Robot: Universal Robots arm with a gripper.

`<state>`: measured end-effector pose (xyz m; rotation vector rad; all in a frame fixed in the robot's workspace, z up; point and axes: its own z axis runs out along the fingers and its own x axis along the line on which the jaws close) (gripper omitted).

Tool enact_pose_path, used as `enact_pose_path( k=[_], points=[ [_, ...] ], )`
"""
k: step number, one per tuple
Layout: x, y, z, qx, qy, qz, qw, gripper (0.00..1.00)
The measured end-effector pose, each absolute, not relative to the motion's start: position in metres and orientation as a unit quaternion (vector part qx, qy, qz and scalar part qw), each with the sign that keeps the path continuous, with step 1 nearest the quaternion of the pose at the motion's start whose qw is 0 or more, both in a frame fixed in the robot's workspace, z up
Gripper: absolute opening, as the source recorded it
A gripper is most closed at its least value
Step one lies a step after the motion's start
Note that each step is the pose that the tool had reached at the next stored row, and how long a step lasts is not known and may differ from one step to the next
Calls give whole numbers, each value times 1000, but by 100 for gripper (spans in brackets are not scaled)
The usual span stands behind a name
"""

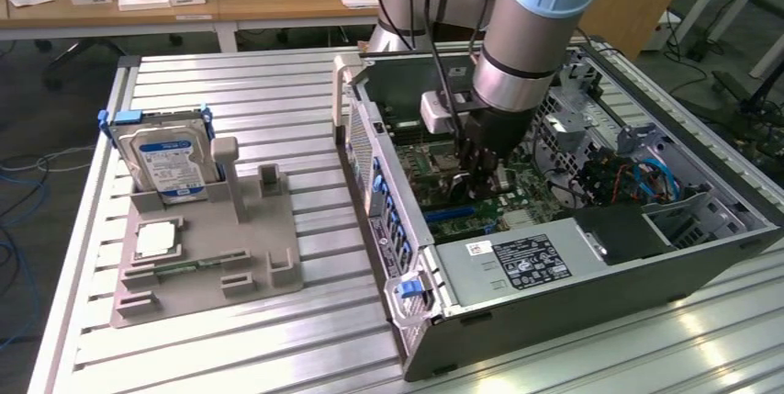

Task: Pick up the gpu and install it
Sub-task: 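Insert the gpu into the slot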

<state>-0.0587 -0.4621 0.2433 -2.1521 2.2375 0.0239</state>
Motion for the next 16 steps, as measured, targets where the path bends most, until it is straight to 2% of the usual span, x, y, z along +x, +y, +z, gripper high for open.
enact_pose_path(
  k=[16],
  points=[
    [-67, -464, 235, -693, 721, 9, 19, 28]
  ],
)
